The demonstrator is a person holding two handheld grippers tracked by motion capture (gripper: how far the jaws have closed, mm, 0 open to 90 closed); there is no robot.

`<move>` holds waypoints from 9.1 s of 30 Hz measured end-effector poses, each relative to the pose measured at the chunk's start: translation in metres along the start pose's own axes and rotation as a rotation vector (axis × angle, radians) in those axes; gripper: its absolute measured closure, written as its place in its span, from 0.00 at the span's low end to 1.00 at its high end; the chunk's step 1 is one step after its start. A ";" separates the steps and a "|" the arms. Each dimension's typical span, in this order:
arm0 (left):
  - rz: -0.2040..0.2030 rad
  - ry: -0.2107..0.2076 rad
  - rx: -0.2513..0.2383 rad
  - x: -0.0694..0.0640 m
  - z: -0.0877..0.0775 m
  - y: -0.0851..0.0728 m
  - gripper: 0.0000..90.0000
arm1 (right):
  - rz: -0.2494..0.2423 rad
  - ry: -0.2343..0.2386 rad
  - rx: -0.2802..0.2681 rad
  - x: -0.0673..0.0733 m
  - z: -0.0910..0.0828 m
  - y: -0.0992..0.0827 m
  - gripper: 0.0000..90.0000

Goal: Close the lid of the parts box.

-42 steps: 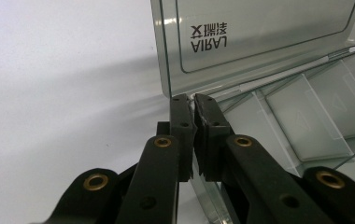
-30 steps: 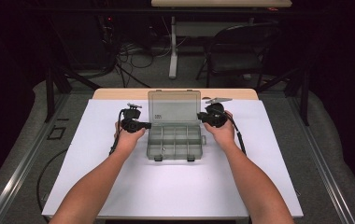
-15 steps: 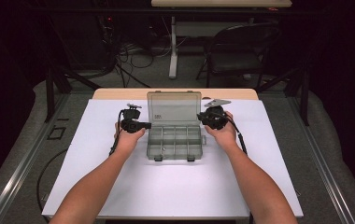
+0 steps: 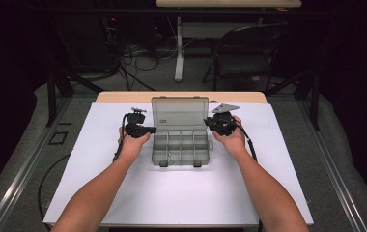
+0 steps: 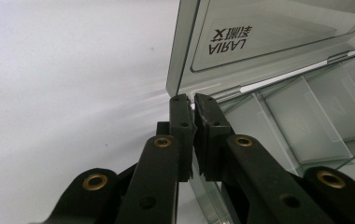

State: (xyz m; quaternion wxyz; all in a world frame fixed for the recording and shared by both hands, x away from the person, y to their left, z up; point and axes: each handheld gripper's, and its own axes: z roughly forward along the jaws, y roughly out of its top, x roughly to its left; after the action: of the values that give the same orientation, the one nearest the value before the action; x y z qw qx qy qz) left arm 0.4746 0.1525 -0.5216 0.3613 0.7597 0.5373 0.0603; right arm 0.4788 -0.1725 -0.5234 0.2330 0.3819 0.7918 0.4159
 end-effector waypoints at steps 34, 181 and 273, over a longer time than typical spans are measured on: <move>0.020 0.046 -0.075 -0.008 -0.069 0.085 1.00 | -0.020 -0.029 -0.022 0.005 -0.002 -0.003 0.91; 0.186 -0.110 0.033 -0.055 -0.056 -0.004 1.00 | 0.172 0.222 -0.051 0.035 -0.069 -0.044 1.00; 0.219 -0.140 0.025 -0.053 -0.038 -0.059 1.00 | 0.127 0.308 -0.022 0.056 -0.069 -0.061 1.00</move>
State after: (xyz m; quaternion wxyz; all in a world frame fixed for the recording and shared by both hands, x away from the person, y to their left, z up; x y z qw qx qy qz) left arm 0.3887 0.1344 -0.5142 0.3797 0.8207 0.4252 0.0397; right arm 0.3732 -0.1831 -0.5399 0.0863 0.3604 0.7877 0.4921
